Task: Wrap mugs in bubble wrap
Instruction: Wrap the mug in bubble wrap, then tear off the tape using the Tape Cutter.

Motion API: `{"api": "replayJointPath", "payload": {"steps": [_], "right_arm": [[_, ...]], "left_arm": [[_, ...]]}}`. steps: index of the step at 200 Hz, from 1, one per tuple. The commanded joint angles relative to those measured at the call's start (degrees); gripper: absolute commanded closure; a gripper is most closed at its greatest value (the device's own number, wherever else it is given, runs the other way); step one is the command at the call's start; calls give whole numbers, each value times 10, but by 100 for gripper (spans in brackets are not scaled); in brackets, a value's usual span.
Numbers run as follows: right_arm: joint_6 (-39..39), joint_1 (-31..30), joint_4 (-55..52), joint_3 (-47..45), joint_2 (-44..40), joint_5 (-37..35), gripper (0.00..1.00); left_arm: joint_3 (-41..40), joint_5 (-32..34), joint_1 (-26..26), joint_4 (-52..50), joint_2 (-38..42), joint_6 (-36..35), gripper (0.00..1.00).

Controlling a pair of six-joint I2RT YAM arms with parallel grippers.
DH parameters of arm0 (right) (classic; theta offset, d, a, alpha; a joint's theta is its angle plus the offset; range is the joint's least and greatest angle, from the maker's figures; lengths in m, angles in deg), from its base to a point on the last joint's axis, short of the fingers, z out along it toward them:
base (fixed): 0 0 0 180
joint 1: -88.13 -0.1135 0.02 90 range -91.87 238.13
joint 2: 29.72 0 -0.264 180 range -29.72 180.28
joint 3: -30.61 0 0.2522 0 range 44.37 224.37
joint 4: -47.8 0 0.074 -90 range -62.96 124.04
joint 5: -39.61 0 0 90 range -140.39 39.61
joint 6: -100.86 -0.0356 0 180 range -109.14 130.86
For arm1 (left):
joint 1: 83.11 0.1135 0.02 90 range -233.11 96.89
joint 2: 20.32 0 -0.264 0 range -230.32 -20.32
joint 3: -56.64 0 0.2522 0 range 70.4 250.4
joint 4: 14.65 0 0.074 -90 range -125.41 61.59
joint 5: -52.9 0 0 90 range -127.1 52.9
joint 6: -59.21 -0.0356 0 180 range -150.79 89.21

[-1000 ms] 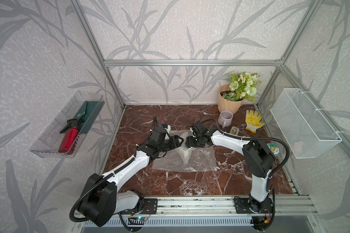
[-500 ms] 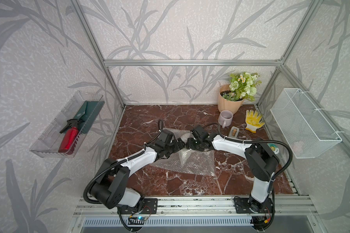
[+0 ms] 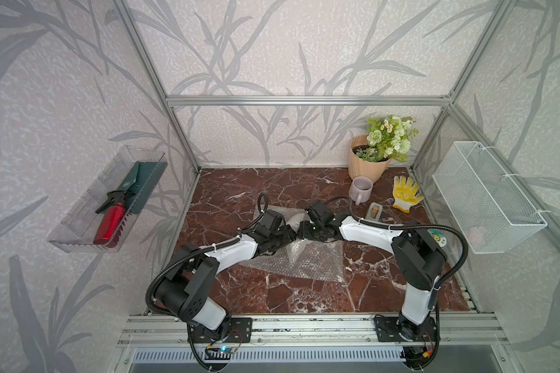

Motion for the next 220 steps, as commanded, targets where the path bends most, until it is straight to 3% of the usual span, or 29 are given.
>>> {"api": "replayJointPath", "payload": {"steps": [1,40,73,98,120,167,220], "right_arm": [[78,-8,-11,-25,-49,37,37],[95,13,45,-104,-170,4,34],[108,50,58,-197,-290,-72,32],[109,133,8,-237,-352,-82,32],[110,238,6,-271,-382,-28,35],[133,407,30,-249,-296,94,42],[143,494,25,-163,-160,191,55]], "left_arm": [[-28,32,-1,-28,-35,11,30],[-35,28,-1,-16,-41,17,30],[-36,23,0,-12,-43,15,30],[-34,22,0,-13,-44,14,30],[-35,21,-1,-13,-45,13,30],[-31,17,-1,-15,-46,9,30],[-24,19,-1,-29,-45,-1,30]]}}
